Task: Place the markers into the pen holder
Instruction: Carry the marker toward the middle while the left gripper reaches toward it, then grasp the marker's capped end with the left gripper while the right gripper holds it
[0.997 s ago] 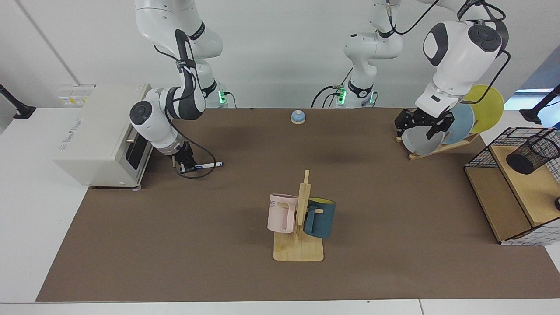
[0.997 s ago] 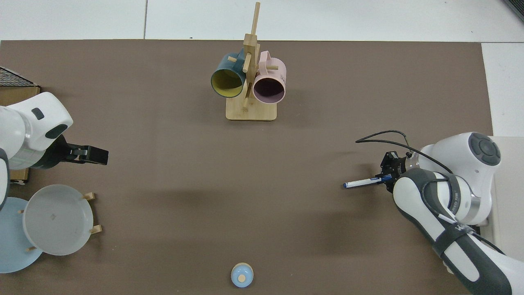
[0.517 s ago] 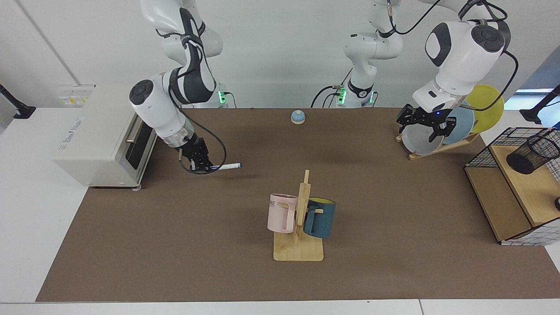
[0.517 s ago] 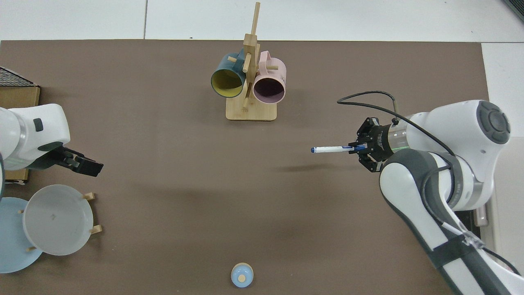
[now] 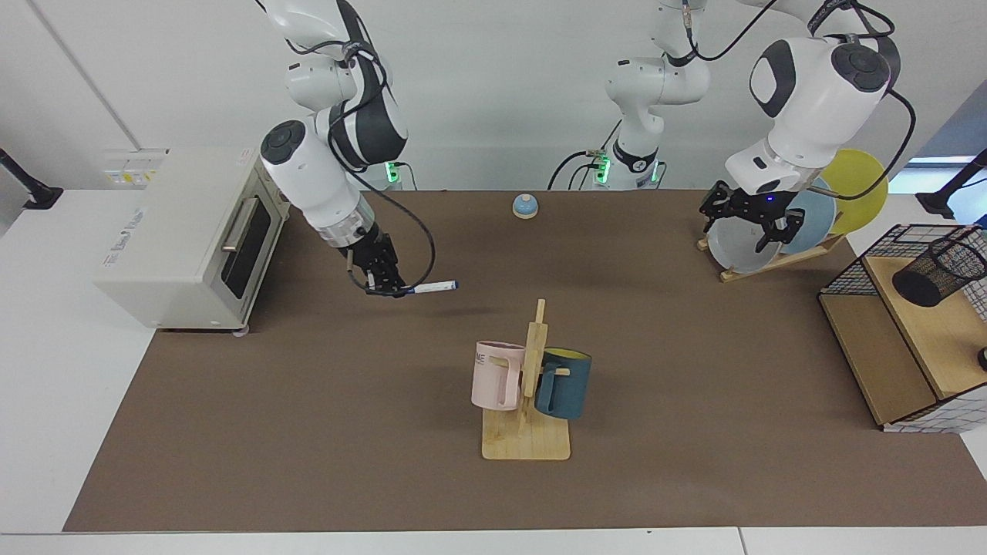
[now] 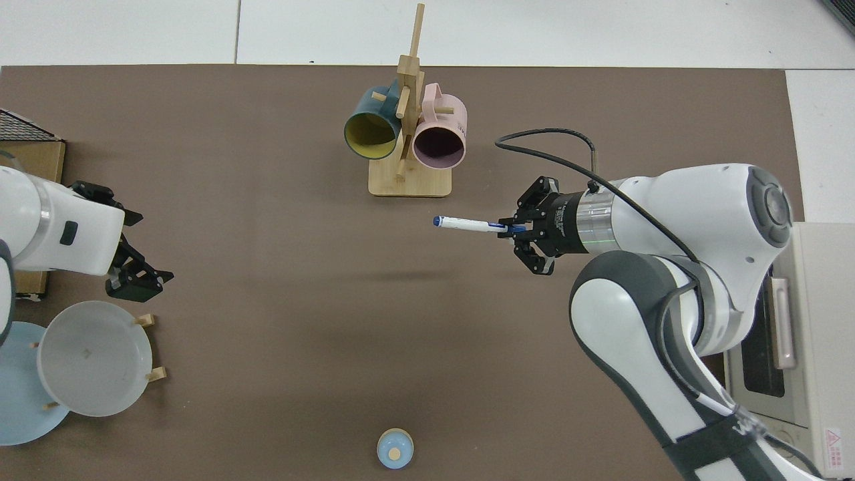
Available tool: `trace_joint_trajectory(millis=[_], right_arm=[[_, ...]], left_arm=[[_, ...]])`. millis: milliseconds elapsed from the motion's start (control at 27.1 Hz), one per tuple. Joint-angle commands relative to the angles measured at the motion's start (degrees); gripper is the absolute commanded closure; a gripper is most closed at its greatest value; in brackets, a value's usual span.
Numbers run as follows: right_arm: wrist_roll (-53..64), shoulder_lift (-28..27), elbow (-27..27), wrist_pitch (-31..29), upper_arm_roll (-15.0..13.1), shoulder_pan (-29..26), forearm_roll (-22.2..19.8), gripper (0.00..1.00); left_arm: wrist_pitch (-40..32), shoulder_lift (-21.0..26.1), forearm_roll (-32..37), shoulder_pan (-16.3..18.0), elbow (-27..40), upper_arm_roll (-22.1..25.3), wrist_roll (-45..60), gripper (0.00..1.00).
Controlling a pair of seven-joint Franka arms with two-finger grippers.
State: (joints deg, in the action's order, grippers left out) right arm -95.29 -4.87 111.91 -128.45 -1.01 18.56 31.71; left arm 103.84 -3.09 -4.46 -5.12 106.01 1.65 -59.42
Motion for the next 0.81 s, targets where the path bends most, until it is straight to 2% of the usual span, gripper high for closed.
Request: trace_joint_trajectory(millis=[0, 259, 406, 554, 702, 776], right_arm=[[-6.8, -0.7, -0.5, -5.0, -0.2, 4.2, 1.3, 1.0], [-15.8, -1.0, -0.5, -11.0, -0.1, 9.3, 1.3, 1.0], [-20.3, -0.8, -0.5, -11.8, -0.2, 12.0, 1.3, 1.0], [-23.5, -0.3, -0.1, -12.5, -0.2, 14.1, 1.2, 1.0], [-22.1, 0.3, 0.5, -12.4, -0.3, 16.6, 0.0, 1.0], [-17.8, 0.5, 0.9, -12.2, -0.2, 16.9, -1.3, 1.0]], left_arm=[[1.4, 0.1, -2.0, -3.2, -0.3, 0.3, -5.9, 0.0], [4.6, 0.1, -2.1, -6.7, 0.2, -1.9, -9.9, 0.0], [6.6, 0.5, -2.0, -6.9, 0.4, -5.5, -10.7, 0.0], [11.5, 2.1, -2.0, -7.0, 0.9, -7.4, -19.4, 0.0], [13.2, 2.4, -2.0, -7.0, 0.4, -8.1, -23.4, 0.0], [13.7, 3.2, -2.0, -7.0, -0.4, -9.2, -22.8, 0.0]])
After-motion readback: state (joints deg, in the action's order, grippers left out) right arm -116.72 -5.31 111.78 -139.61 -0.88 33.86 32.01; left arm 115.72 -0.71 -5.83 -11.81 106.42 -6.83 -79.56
